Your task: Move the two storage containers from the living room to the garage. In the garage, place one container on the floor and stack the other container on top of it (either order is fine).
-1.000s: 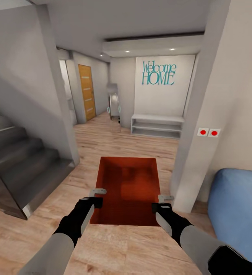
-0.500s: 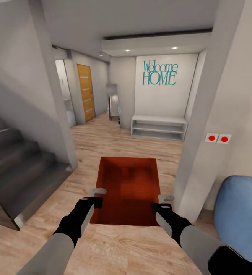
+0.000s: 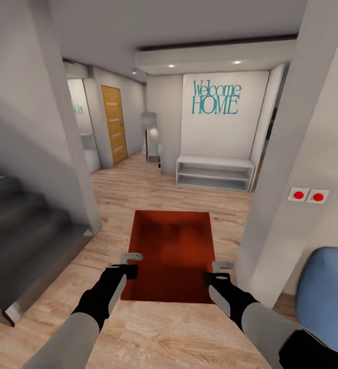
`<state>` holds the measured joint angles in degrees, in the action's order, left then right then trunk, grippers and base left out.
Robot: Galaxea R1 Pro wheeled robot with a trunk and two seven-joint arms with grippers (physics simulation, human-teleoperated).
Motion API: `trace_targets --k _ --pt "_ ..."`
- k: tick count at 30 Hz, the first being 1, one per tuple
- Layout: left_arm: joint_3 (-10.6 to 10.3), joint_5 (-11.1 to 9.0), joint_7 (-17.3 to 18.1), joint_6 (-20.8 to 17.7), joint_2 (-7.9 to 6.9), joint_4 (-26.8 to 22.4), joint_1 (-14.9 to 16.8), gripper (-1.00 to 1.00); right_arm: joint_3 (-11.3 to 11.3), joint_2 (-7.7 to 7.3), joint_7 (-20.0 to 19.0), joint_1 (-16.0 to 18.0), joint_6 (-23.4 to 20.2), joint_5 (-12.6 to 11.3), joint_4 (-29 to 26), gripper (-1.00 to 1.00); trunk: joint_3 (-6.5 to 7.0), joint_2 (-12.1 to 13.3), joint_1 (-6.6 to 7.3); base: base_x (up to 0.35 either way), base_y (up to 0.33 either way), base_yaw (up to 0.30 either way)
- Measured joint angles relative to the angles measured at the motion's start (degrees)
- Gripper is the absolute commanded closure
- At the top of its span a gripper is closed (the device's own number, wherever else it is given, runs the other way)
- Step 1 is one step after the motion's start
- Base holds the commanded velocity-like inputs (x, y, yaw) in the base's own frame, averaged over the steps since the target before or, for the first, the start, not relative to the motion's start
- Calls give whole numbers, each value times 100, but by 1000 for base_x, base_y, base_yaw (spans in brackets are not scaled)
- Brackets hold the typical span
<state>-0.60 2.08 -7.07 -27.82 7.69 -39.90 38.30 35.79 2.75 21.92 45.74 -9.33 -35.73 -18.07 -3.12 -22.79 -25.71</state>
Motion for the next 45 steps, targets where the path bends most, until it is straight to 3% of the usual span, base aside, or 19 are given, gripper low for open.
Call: trace_targets --k 45 --pt "-1 1 0 0 0 0 0 100 -1 0 -1 0 0 1 0 100 0 0 0 322 0 0"
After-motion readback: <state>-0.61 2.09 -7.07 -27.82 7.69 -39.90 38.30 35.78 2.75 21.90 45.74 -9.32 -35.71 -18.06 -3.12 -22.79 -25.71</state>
